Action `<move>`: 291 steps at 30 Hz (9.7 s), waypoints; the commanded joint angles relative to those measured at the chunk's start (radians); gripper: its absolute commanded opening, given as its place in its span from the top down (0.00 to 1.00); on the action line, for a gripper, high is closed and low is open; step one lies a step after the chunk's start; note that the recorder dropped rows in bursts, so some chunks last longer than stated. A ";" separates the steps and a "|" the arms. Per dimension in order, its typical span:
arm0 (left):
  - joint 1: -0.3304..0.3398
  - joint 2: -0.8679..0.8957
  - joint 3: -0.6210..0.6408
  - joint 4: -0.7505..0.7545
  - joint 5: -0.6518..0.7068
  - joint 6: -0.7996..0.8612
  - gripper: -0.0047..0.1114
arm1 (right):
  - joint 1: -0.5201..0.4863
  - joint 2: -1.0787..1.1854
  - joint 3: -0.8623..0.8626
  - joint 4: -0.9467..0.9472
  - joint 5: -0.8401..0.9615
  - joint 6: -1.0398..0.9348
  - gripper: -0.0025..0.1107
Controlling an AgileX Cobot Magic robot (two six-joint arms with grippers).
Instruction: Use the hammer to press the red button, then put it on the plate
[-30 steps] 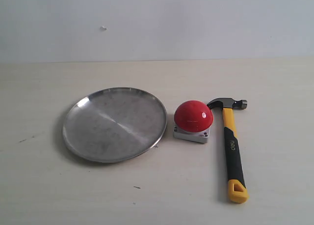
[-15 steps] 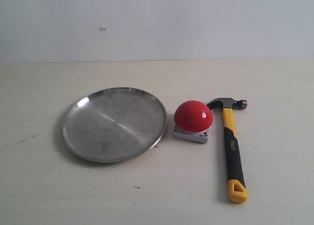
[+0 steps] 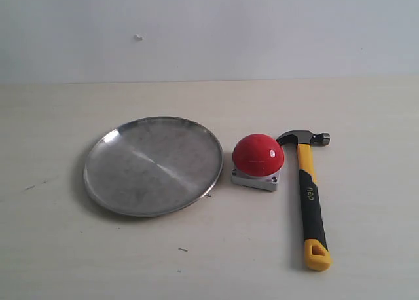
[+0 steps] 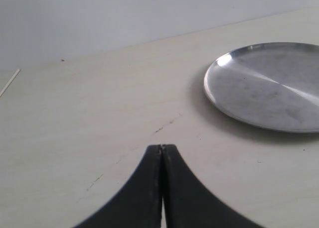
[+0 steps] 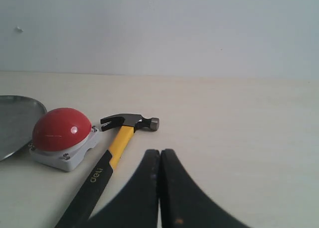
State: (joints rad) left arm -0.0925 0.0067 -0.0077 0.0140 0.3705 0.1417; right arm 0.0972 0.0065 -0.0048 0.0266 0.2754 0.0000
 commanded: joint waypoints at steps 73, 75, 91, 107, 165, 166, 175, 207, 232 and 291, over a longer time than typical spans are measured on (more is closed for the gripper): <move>-0.001 -0.007 -0.007 0.001 -0.001 0.000 0.96 | 0.148 2.101 -1.576 0.024 0.698 0.321 0.88; -0.001 -0.007 -0.007 0.001 -0.001 0.000 0.96 | 0.148 2.112 -1.586 0.024 0.698 0.324 0.83; -0.002 -0.007 -0.007 0.001 0.000 0.000 0.96 | 0.148 2.121 -1.597 -0.010 0.749 0.307 0.48; -0.002 -0.007 -0.007 0.001 0.000 0.000 0.96 | 0.148 2.188 -1.597 -0.027 0.694 0.343 0.47; -0.002 -0.007 -0.007 0.001 0.000 0.002 0.96 | 0.148 1.647 -1.283 0.286 -0.004 -0.108 0.98; -0.002 -0.007 -0.007 0.001 0.000 0.002 0.96 | 0.148 1.623 -1.217 0.336 -0.095 -0.142 0.98; -0.002 -0.007 -0.007 0.001 0.000 0.002 0.96 | 0.148 1.519 -0.944 0.360 -0.505 -0.068 0.98; -0.002 -0.007 -0.007 0.063 -0.008 0.104 0.96 | 0.334 1.497 -0.884 -0.646 -0.807 0.954 0.98; -0.002 -0.007 -0.007 -0.405 -0.800 -0.364 0.96 | 0.334 1.497 -0.884 -0.697 -0.898 0.954 0.98; -0.537 1.638 -0.795 0.778 -0.944 -0.955 0.27 | 0.334 1.497 -0.884 -0.675 -0.898 0.959 0.98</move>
State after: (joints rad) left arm -0.6248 1.6355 -0.7798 0.8105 -0.5616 -0.8199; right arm 0.4293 1.5191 -0.8829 -0.6763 -0.5503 0.9576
